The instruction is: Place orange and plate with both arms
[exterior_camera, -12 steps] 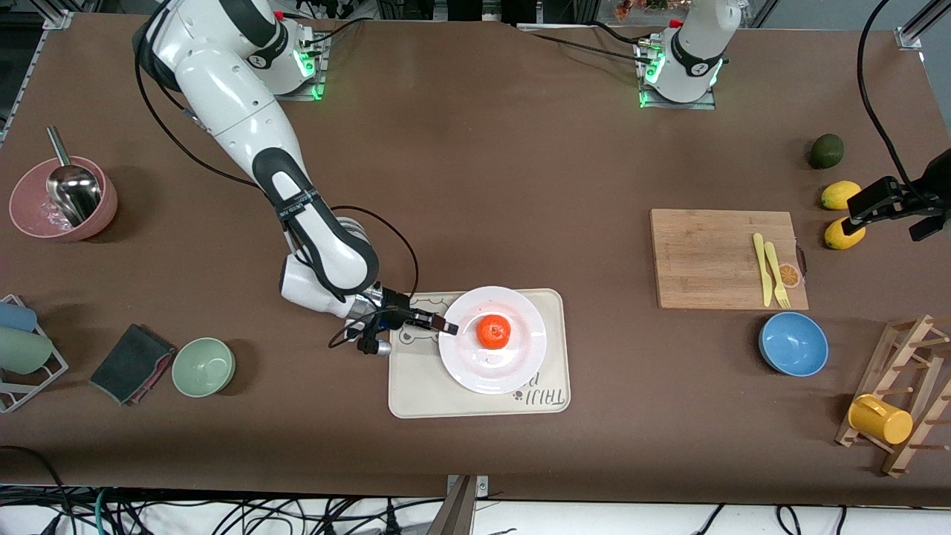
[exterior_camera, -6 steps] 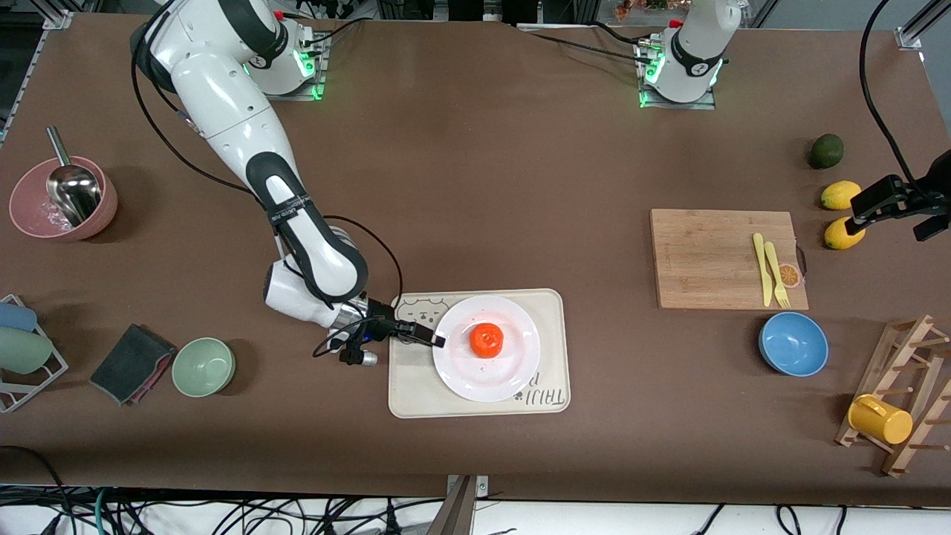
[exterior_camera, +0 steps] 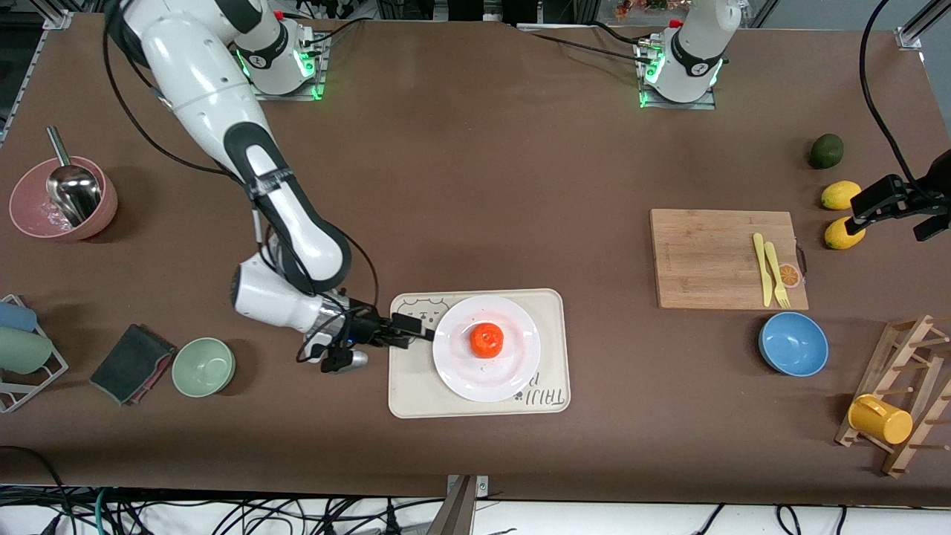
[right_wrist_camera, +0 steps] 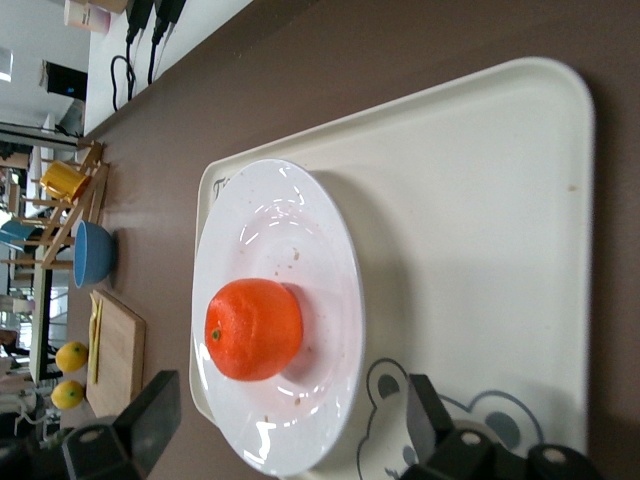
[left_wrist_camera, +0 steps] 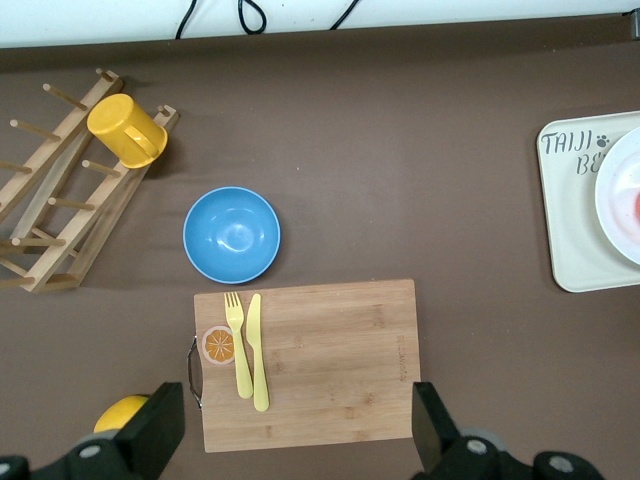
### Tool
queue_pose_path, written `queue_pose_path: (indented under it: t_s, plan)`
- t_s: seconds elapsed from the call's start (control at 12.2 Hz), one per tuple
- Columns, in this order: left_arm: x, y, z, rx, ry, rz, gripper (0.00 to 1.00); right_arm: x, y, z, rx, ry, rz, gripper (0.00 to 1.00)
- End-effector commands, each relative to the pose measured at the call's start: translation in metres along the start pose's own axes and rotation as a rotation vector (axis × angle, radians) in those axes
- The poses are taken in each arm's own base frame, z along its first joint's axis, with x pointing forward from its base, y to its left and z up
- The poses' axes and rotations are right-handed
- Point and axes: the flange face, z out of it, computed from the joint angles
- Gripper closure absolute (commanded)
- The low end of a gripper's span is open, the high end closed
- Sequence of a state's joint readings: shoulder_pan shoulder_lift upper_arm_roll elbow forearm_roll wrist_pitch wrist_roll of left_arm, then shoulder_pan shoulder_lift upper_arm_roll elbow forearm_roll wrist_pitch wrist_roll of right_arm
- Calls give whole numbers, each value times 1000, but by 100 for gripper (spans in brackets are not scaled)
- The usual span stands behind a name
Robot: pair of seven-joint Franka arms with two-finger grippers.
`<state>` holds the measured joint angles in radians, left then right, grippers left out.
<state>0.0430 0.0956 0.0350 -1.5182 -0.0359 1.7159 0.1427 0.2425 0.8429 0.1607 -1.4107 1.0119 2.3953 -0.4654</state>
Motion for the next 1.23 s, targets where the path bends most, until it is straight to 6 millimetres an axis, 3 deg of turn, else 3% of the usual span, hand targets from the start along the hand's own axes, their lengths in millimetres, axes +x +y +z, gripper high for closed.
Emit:
queue_pose_path:
  t_s: [0.0, 0.16, 0.41, 0.57, 0.66, 0.82, 1.15]
  plan:
    - [0, 4, -7, 6, 3, 27, 0, -20, 1, -75, -91, -98, -56, 0]
    - [1, 3, -6, 8, 2, 26, 0, -39, 8, -132, -194, -151, -115, 0]
    - [0, 1, -6, 8, 2, 24, 0, -63, 24, -260, -294, -212, -126, 0]
    - [0, 1, -6, 8, 2, 24, 0, -74, 12, -335, -387, -291, -148, 0]
    - [0, 1, -6, 8, 2, 24, 0, -77, -3, -363, -473, -295, -195, 0]
    - [0, 1, -6, 8, 2, 24, 0, -81, -37, -406, -630, -287, -167, 0]
    - [1, 1, -5, 8, 1, 24, 0, -94, -83, -452, -804, -241, -63, 0]
